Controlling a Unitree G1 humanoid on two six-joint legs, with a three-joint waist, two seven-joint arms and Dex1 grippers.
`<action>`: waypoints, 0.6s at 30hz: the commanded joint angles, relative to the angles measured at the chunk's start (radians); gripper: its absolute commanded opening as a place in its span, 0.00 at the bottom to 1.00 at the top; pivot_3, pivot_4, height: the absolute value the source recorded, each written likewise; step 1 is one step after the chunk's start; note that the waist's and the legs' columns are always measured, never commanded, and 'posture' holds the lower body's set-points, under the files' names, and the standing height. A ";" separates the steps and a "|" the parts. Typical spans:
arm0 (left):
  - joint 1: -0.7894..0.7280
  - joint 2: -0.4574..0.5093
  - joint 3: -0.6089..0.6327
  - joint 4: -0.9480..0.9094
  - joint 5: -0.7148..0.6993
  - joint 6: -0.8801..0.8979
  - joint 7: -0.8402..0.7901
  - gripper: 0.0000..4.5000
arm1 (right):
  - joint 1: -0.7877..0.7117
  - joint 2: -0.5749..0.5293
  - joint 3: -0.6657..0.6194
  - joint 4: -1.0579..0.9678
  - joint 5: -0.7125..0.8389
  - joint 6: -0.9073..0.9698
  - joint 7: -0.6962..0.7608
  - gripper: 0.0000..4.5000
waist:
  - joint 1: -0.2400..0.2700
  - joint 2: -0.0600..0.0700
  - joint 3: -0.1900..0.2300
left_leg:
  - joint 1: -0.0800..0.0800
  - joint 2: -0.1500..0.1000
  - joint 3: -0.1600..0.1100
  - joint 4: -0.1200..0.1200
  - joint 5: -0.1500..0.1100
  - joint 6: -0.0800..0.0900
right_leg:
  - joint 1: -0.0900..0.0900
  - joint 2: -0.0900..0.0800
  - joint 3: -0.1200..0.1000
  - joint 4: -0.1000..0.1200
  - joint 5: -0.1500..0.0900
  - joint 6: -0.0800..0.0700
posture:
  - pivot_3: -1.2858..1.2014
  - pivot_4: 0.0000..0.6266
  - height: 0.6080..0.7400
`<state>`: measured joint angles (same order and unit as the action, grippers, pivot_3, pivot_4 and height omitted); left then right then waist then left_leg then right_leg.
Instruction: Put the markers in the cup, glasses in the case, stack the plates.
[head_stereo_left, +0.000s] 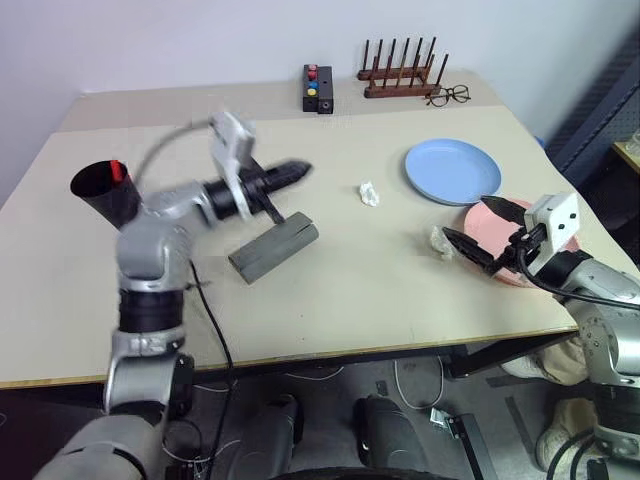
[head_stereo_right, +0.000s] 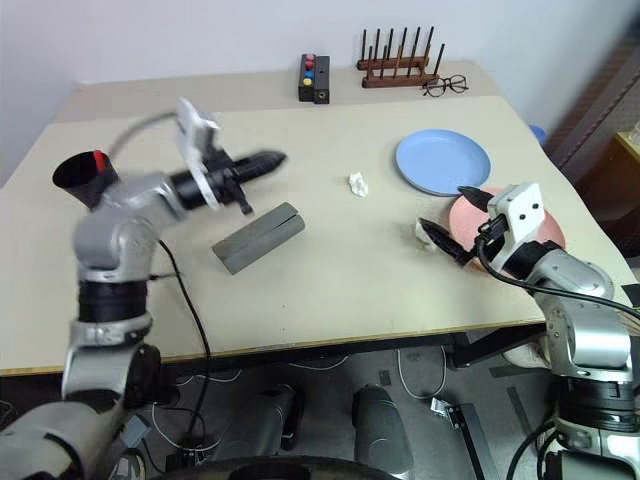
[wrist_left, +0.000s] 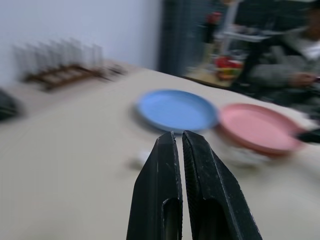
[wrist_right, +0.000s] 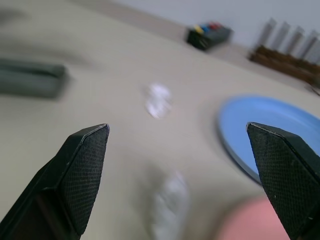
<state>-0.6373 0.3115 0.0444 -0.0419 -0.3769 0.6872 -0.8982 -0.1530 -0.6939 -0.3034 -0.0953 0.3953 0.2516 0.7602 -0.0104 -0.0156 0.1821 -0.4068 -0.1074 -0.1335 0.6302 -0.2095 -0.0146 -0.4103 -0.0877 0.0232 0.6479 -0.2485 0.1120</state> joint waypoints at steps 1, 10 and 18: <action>0.048 0.030 -0.096 -0.062 0.015 -0.076 -0.053 0.05 | 0.044 -0.058 -0.046 0.028 -0.026 -0.014 0.019 1.00 | 0.000 0.000 0.000 | 0.000 0.000 0.000 0.000 0.000 0.000 | 0.000 0.000 0.000 0.000 0.000 0.000 | 0.52 0.24 1.00; 0.097 0.135 -0.139 -0.028 0.026 -0.230 -0.133 0.05 | 0.157 -0.124 -0.100 0.096 -0.022 -0.014 0.080 1.00 | 0.000 0.001 0.000 | 0.000 0.001 0.001 0.000 0.000 0.000 | 0.001 -0.002 0.001 -0.001 -0.002 -0.003 | 0.52 0.24 1.00; 0.089 0.172 -0.153 -0.024 -0.022 -0.203 -0.210 0.02 | 0.138 -0.123 -0.084 0.127 -0.035 -0.026 0.085 1.00 | 0.001 0.001 0.000 | 0.000 0.001 0.001 0.000 0.000 0.000 | 0.001 -0.002 0.000 -0.002 -0.002 -0.003 | 0.52 0.24 1.00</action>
<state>-0.5394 0.4707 -0.1060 -0.0427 -0.3803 0.4809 -1.0929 -0.0027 -0.8000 -0.3681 0.0321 0.3609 0.2428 0.8421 -0.0096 -0.0147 0.1822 -0.4067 -0.1068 -0.1330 0.6302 -0.2096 -0.0145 -0.4096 -0.0893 0.0237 0.6461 -0.2506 0.1086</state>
